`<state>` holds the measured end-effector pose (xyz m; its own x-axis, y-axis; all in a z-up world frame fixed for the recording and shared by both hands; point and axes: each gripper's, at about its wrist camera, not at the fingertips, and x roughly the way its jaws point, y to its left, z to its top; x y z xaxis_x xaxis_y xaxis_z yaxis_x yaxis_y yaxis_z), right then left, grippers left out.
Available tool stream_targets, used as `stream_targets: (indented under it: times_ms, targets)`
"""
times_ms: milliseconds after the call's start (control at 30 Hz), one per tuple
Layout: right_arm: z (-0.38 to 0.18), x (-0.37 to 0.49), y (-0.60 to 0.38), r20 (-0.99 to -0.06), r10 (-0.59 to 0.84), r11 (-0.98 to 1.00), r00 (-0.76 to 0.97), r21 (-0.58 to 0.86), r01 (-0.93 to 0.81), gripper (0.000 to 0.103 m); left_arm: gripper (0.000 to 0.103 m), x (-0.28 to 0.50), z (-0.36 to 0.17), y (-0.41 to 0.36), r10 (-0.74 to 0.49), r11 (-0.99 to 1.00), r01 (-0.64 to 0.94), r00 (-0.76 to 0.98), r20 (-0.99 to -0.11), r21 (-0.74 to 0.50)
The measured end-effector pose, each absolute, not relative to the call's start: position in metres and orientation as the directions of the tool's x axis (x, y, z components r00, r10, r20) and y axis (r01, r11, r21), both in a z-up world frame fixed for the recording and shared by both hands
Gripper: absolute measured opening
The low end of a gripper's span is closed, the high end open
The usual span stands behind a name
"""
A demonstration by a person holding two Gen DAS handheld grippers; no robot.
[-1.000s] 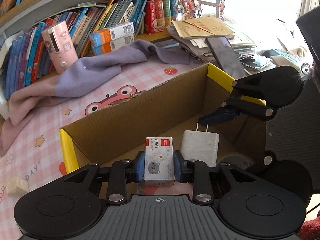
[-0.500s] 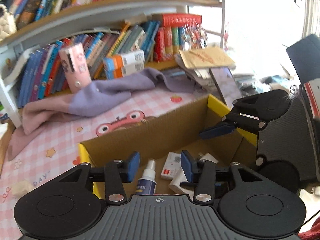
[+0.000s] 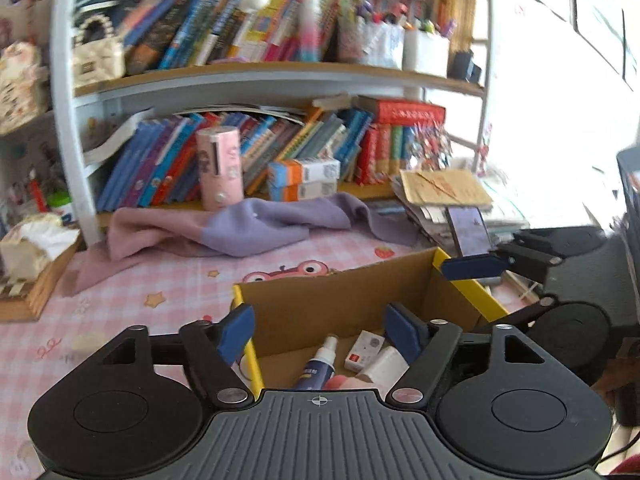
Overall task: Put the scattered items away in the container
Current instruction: 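Lower the charger and small box into the yellow box and open both grippers, then withdraw both grippers up and away from the yellow box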
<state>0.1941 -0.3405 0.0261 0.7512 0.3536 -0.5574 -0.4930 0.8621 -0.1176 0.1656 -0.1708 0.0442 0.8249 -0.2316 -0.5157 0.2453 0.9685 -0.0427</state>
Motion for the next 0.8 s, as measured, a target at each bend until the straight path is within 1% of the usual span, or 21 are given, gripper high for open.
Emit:
stream_targets:
  times_ms: [167, 333, 367, 433, 500, 600, 800]
  targets:
    - [0.032, 0.173, -0.339, -0.534, 0.334, 0.891, 0.777, -0.09, -0.445, 0.077, 0.077, 0.144, 0.048, -0.151, -0.213, 0.977, 0.191, 0.854, -0.474, -0.094]
    - [0.034, 0.152, -0.333, -0.519, 0.29, 0.923, 0.804, -0.072, -0.378, 0.077, 0.078, 0.129, 0.045, -0.132, -0.231, 0.973, 0.199, 0.853, -0.468, -0.119]
    - [0.035, 0.147, -0.331, -0.516, 0.28, 0.929, 0.81, -0.069, -0.364, 0.077, 0.079, 0.127, 0.044, -0.129, -0.243, 0.97, 0.207, 0.85, -0.468, -0.129]
    - [0.034, 0.139, -0.325, -0.506, 0.255, 0.941, 0.824, -0.066, -0.332, 0.078, 0.087, 0.123, 0.043, -0.124, -0.269, 0.963, 0.23, 0.844, -0.465, -0.14]
    - [0.034, 0.129, -0.318, -0.494, 0.222, 0.953, 0.841, -0.072, -0.293, 0.082, 0.088, 0.117, 0.042, -0.119, -0.304, 0.953, 0.269, 0.837, -0.454, -0.141]
    - [0.033, 0.113, -0.308, -0.476, 0.172, 0.97, 0.862, -0.071, -0.233, 0.083, 0.092, 0.107, 0.042, -0.11, -0.341, 0.94, 0.315, 0.835, -0.431, -0.134]
    - [0.034, 0.073, -0.288, -0.427, 0.052, 0.994, 0.903, -0.069, -0.089, 0.085, 0.093, 0.076, 0.037, -0.076, -0.38, 0.925, 0.35, 0.845, -0.376, -0.148]
